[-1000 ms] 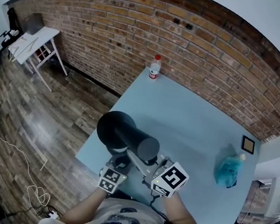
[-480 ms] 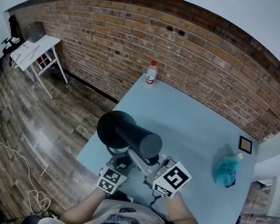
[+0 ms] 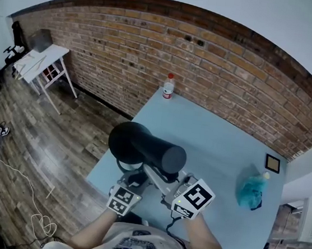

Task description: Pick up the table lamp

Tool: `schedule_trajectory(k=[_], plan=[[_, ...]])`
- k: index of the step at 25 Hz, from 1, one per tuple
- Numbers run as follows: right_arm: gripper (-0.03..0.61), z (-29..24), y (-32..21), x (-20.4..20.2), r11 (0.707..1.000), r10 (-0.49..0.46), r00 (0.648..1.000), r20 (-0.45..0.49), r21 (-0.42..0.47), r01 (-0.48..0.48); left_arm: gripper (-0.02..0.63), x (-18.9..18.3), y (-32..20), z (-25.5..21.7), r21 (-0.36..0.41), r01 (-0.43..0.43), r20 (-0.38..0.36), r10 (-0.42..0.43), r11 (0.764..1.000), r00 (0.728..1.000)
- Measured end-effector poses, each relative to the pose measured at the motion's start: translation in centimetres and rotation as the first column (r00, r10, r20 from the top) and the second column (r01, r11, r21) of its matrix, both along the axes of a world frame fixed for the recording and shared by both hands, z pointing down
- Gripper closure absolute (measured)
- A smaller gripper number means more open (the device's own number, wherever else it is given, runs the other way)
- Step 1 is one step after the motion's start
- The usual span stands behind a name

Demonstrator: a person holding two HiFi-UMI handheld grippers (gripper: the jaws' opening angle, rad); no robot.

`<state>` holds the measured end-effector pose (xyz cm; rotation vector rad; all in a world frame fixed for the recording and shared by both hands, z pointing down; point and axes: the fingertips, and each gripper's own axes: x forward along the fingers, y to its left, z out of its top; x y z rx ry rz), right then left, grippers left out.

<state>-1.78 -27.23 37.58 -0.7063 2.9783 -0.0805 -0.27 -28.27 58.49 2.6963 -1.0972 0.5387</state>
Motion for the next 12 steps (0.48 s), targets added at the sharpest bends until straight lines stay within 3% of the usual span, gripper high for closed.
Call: schedule_trajectory(k=[12], plan=[[0.541,-1.5,-0.4,-0.2,0.999,0.009,1.0,0.002,0.036,-0.009,0.551,0.2,-1.0,-1.6,0.038,-0.017,0.003,0.017,0.999,1.0]])
